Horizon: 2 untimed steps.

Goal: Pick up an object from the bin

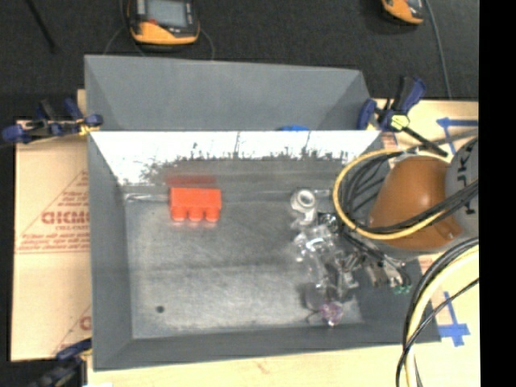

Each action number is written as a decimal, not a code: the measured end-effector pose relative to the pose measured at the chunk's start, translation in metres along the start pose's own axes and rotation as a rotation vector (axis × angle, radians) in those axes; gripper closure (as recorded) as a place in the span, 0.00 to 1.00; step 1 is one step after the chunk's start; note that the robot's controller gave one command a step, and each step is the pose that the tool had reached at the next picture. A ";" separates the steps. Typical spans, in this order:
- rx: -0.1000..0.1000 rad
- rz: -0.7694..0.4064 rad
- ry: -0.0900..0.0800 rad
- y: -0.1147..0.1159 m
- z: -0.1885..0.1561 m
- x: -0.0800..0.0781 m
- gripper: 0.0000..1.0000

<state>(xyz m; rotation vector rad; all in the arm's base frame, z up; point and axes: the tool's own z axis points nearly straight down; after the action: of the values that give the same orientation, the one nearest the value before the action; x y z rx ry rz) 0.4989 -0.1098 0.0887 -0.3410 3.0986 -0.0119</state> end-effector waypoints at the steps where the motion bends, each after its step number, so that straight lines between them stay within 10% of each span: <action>1: -0.005 -0.103 0.011 -0.004 -0.189 -0.005 1.00; 2: -0.013 -0.310 0.020 0.012 -0.153 -0.018 1.00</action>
Offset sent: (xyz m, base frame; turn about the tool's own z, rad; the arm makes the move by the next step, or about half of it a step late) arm -0.0016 -0.0007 0.1837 -0.1041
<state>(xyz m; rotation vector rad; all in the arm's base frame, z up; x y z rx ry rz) 0.5099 -0.0933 0.2423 -0.8207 3.0310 -0.0004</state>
